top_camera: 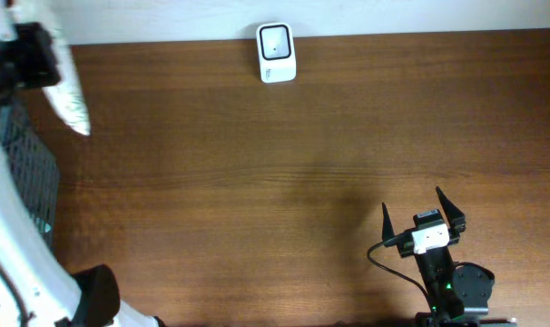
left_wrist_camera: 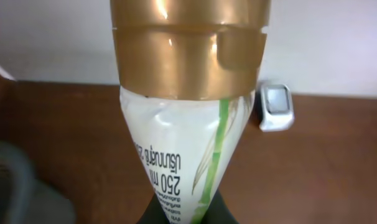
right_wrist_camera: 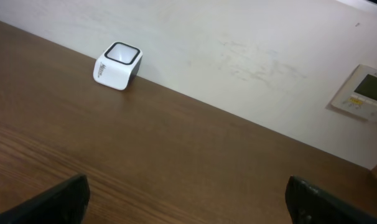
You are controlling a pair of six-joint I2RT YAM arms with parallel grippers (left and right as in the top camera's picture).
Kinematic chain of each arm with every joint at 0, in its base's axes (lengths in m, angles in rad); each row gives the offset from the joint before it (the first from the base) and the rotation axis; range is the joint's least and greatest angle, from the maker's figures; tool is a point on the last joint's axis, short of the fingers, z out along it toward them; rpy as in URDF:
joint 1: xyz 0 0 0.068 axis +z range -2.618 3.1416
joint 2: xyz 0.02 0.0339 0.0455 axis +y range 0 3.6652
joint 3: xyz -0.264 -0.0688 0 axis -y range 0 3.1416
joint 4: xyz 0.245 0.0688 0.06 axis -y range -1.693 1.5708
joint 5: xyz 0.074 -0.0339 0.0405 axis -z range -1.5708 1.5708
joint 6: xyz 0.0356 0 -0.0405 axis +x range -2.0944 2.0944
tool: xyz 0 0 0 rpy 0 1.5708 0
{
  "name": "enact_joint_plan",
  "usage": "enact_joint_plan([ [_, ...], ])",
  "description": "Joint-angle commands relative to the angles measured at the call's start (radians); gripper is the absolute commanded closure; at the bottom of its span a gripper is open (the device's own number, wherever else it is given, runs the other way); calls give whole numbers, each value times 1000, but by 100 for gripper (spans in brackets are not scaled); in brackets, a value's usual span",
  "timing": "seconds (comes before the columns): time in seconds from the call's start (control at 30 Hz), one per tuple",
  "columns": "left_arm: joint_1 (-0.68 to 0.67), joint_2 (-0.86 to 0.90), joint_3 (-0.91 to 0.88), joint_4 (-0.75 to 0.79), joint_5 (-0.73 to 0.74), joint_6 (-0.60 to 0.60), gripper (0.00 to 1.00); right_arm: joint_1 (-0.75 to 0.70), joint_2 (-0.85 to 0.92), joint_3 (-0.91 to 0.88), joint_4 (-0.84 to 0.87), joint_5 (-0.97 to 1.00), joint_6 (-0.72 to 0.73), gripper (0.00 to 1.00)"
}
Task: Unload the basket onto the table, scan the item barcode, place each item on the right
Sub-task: 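Carry the white tube with the left gripper and place it on the table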
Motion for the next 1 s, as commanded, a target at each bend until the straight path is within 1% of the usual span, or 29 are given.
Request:
enact_joint_plan([
  [0.0, -120, 40, 9, -53, 9, -6, 100, -6, -7, -9, 2, 2, 5, 1],
  [0.1, -211, 93, 9, -111, 9, -6, 100, -6, -7, -9, 2, 2, 5, 1],
  [0.23, -319, 171, 9, -151, 9, -6, 100, -6, -7, -9, 2, 2, 5, 1],
  [0.47, -498, 316, 9, -158, 9, -18, 100, -6, -7, -9, 2, 2, 5, 1],
  [0.6, -621, 443, 9, -127, 8, -40, 100, -6, -7, -9, 2, 2, 5, 1],
  [0.73, -699, 552, 9, -56, 9, -132, 100, -6, -7, -9, 2, 2, 5, 1],
  [0.8, -736, 603, 9, -2, 9, -212, 100, -6, -7, -9, 2, 2, 5, 1],
  [0.87, -790, 661, 9, 43, 9, -346, 100, -6, -7, -9, 2, 2, 5, 1],
  [0.93, -832, 705, 9, 47, 8, -450, 100, -6, -7, -9, 2, 2, 5, 1],
  [0.97, -872, 748, 9, 46, 8, -550, 100, -6, -7, -9, 2, 2, 5, 1],
])
